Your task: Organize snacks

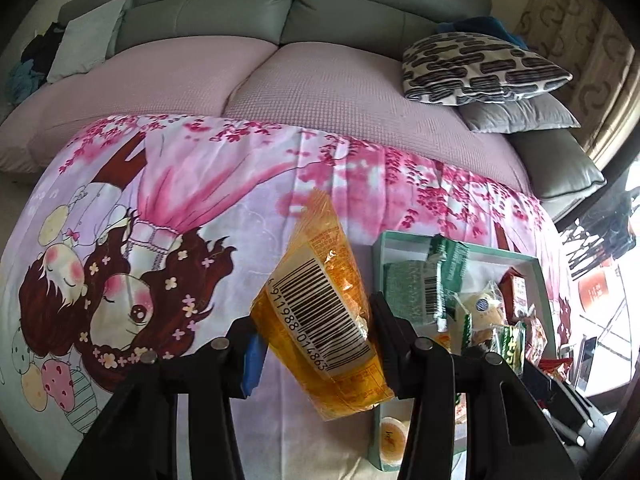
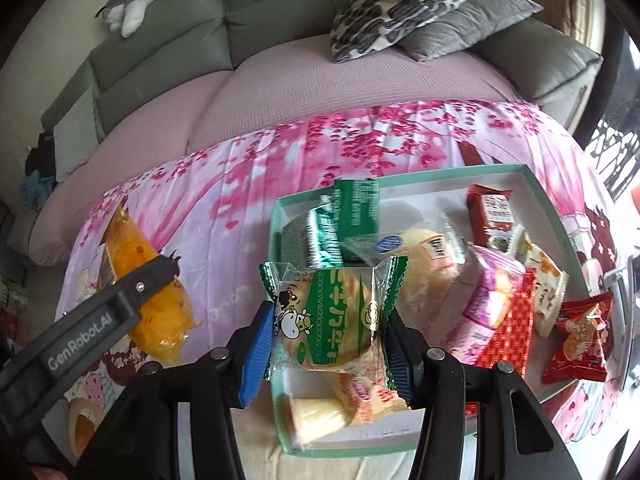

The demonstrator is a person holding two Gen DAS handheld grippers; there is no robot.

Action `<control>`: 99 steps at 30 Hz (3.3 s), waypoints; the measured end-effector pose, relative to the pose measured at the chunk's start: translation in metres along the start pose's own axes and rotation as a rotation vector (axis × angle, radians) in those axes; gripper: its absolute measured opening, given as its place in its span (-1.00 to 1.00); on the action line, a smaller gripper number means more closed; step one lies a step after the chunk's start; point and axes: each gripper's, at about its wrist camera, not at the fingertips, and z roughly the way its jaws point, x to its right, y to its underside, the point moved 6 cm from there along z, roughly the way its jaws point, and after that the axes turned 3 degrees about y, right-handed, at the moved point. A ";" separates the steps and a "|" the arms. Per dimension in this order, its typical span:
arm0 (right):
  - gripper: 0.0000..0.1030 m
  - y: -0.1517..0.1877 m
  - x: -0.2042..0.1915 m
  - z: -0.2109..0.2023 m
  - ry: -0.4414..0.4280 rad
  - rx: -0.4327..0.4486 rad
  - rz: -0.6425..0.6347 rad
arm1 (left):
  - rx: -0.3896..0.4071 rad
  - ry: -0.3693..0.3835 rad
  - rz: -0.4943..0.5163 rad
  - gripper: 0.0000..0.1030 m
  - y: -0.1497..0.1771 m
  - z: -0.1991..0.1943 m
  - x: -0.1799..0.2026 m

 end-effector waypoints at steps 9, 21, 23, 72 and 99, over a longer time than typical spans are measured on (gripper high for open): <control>0.07 -0.011 0.065 -0.024 0.064 0.061 0.146 | -0.017 0.086 0.119 -0.04 0.018 0.003 0.052; 0.07 -0.012 0.136 -0.040 0.121 0.087 0.304 | -0.050 0.148 0.251 -0.04 0.035 0.018 0.099; 0.07 -0.010 0.146 -0.040 0.133 0.084 0.323 | -0.050 0.153 0.264 -0.04 0.036 0.020 0.105; 0.73 0.002 0.138 0.002 0.072 -0.028 0.311 | -0.043 0.043 0.237 0.60 0.030 0.015 0.085; 1.00 0.009 0.073 -0.019 0.064 0.070 0.103 | -0.084 -0.292 0.083 0.86 0.038 0.013 -0.012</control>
